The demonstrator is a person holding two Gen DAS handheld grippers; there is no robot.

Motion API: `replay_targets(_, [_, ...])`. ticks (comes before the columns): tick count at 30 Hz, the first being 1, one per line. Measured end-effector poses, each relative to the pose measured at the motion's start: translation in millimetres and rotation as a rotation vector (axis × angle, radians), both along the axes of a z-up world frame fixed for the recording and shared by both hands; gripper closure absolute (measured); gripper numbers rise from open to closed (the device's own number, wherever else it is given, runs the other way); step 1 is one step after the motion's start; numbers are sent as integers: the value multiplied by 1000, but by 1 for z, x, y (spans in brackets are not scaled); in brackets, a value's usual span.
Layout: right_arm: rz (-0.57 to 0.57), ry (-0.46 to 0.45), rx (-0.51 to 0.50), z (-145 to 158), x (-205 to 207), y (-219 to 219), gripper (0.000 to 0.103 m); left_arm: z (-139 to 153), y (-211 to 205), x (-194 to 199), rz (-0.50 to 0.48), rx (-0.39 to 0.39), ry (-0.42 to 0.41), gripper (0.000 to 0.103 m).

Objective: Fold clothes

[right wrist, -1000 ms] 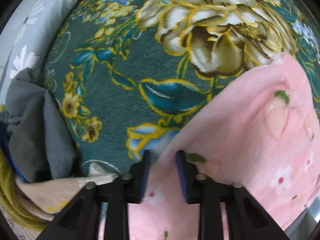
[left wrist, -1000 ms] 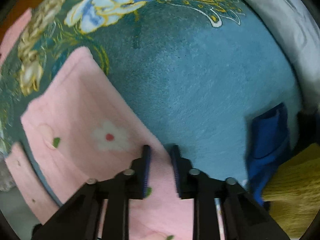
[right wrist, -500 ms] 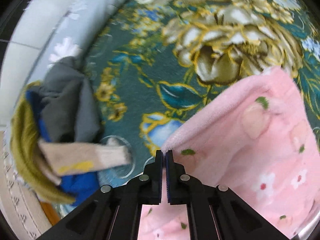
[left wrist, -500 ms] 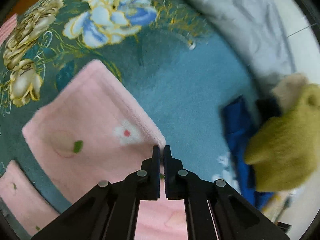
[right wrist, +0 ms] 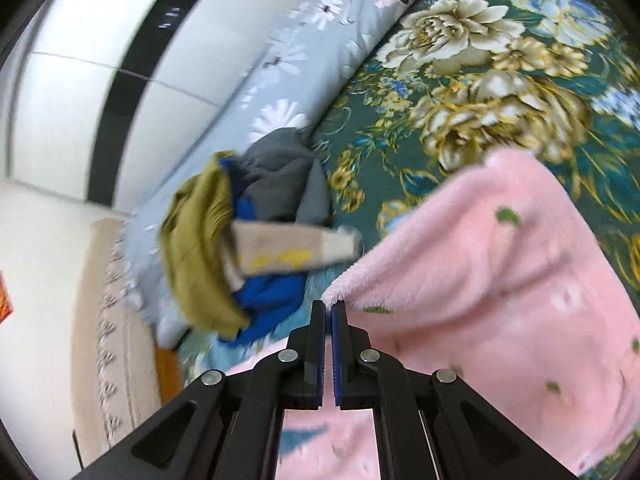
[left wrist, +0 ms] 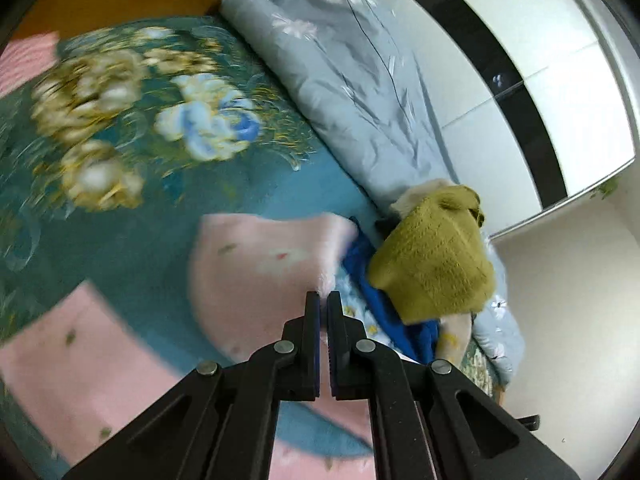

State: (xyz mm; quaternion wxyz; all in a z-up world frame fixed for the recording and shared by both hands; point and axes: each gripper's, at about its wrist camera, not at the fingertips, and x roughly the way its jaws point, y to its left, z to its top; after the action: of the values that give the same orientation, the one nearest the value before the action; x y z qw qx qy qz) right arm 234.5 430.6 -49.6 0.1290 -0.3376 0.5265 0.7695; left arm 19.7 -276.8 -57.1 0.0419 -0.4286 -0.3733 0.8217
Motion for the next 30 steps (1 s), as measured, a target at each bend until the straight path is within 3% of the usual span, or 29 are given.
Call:
replay_targets(3, [2, -60, -28, -33, 48, -17, 100, -43, -16, 57, 45, 9, -84, 100])
replay_targets(7, [-42, -191, -126, -95, 95, -34, 100, -108, -30, 102, 151, 106, -233, 100])
replay_targets(10, [-76, -205, -155, -116, 107, -42, 100, -130, -28, 119, 191, 99, -279, 100])
replay_targets(19, [-40, -305, -99, -140, 99, -47, 100, -128, -13, 108, 153, -77, -296, 100])
replay_targets(23, [-18, -307, -108, -147, 101, -48, 100, -138, -12, 108, 165, -86, -334, 100])
replay_targets(24, [-12, -297, -106, -145, 101, -47, 96, -137, -11, 109, 165, -82, -340, 100])
replay_targets(28, [1, -275, -48, -129, 101, -38, 96, -132, -9, 107, 130, -98, -332, 99])
replay_targets(29, [-1, -267, -31, -124, 102, -35, 92, -129, -8, 106, 119, -103, -329, 99])
replay_targets(30, [-3, -259, -13, -119, 102, -32, 77, -125, -5, 104, 105, -128, -321, 99])
